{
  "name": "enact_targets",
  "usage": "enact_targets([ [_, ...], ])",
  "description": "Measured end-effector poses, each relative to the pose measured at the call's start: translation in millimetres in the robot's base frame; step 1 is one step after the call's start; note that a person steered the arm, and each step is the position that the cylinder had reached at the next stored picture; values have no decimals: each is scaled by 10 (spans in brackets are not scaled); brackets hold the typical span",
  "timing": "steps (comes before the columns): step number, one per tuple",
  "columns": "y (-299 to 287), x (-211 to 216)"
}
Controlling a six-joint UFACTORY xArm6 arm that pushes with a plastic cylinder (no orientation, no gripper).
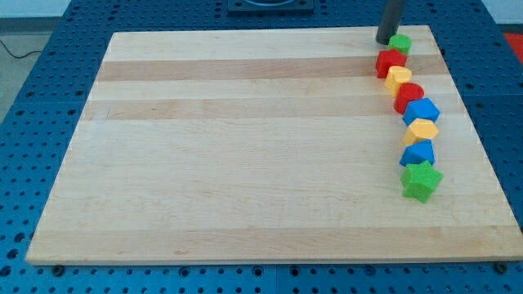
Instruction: Touch the right of the green star
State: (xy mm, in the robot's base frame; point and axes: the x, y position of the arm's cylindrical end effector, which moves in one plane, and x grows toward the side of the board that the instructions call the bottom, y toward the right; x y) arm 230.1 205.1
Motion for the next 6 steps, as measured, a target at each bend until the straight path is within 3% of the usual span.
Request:
enact_targets([
  [2, 20, -386],
  [3, 992, -360],
  [4, 1401, -298],
  [5, 1404, -141],
  [6, 1404, 848],
])
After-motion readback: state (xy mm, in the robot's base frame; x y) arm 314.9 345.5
